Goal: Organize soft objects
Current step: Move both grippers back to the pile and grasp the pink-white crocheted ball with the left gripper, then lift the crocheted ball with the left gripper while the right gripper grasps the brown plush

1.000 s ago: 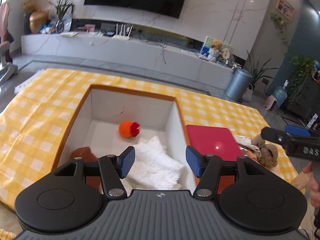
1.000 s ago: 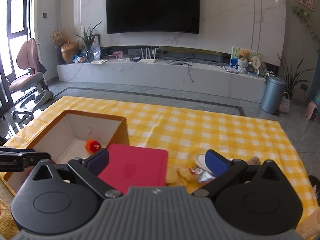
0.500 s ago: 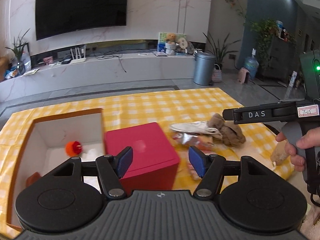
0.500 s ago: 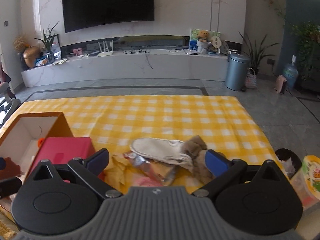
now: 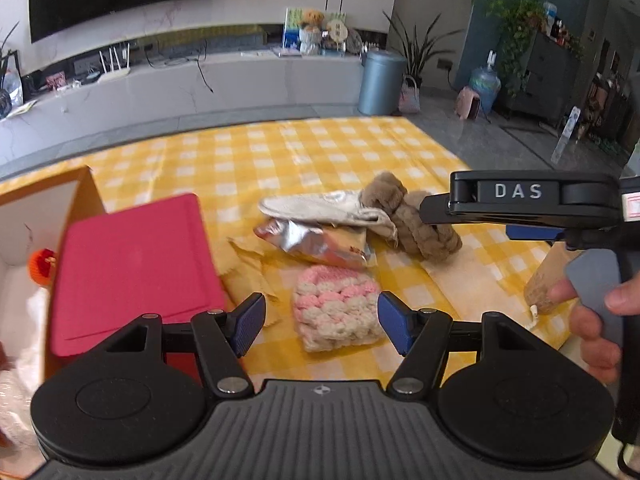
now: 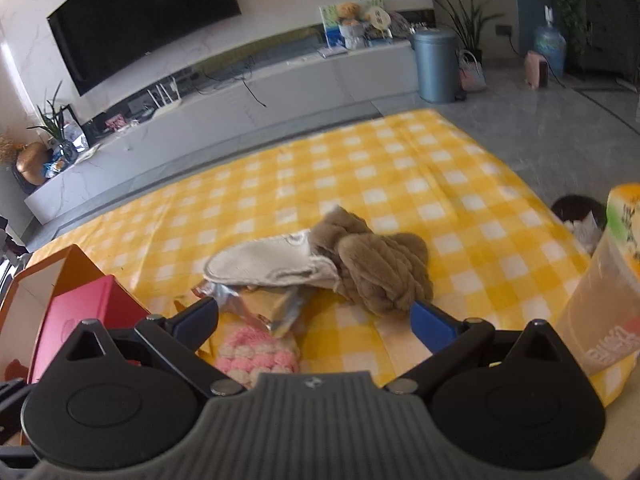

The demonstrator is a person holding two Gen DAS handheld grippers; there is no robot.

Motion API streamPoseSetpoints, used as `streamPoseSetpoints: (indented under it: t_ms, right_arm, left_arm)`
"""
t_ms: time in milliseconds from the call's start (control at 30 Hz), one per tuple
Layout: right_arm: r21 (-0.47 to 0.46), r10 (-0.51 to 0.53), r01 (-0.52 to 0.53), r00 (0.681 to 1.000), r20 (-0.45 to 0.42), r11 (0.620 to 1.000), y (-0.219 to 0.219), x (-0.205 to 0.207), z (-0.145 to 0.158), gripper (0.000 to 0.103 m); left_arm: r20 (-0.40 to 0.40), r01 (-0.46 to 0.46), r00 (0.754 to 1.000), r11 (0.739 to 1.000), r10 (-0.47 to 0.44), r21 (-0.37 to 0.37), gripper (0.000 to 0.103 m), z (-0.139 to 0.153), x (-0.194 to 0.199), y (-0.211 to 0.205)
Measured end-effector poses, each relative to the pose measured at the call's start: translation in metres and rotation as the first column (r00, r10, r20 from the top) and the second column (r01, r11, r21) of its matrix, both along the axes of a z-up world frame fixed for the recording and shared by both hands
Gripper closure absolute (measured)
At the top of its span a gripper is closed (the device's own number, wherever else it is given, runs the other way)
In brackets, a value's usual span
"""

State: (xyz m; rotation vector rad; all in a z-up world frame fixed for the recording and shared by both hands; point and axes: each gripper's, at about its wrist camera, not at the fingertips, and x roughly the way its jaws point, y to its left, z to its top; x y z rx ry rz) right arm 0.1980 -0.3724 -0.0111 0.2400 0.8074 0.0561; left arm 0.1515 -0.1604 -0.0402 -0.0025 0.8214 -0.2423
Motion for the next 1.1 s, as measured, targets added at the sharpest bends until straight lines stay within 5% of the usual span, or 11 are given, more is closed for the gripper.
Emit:
streamPoseSetpoints:
  t_ms: [367,533,767,1100]
  right_arm:
    - [0.024,-0.084,0.085,0.996,-0.043,0.996,-0.025,0.009,-0.02,0.003]
    - [0.031,-0.099,0.101,0.993,-0.068,0.994,-0.028,0.019,-0.029,0.003]
    - [0.021,-0.106,0.108,0.991,-0.082,0.994,-0.03,0.023,-0.035,0.003]
    - [0.003,-0.128,0.129,0.99,-0.065,0.992,-0.029,0.023,-0.035,0.003]
  left_arm:
    - [-0.139,-0.007,0.99,0.997,0.017,0.073,0.022,-0.058,0.05,-0.043]
    - [-0.119,-0.037,0.992,0.996,0.047,0.086,0.01,-0.071,0.055,-0.046]
    - [-0.108,-0.061,0.991,0.99,0.075,0.128,0.008,-0.086,0.061,-0.051]
    - [-0.053,-0.073,0.996,0.992,0.079,0.103,0.042,-0.074,0.041,-0.044]
